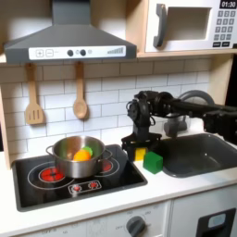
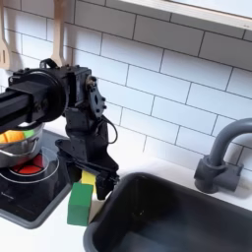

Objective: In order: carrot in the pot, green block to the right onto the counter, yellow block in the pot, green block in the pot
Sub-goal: 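Put the yellow block in the pot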

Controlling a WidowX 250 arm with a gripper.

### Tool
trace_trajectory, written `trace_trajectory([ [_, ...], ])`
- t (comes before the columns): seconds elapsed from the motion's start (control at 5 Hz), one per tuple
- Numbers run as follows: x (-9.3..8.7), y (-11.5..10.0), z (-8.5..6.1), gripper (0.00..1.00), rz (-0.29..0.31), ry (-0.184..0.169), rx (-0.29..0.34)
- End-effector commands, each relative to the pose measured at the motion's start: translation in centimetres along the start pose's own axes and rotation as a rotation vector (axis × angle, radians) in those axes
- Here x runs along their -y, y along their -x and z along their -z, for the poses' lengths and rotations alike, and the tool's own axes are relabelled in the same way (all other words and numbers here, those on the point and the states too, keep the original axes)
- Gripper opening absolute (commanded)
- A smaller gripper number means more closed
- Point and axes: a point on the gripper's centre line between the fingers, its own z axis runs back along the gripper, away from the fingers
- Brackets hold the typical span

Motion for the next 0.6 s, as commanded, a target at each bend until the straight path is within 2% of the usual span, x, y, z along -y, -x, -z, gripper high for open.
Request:
trace_trajectory([
  [0.0,-0.4,-1.2,0.2,1.0,0.004,-0.005,0.022],
  [0.2,-0.5,-1.4,0.1,0.0,-0.002,0.003,0.035],
  [0.4,-0.4,-1.2,-1.0,0.0,-0.015,0.005,0.062],
])
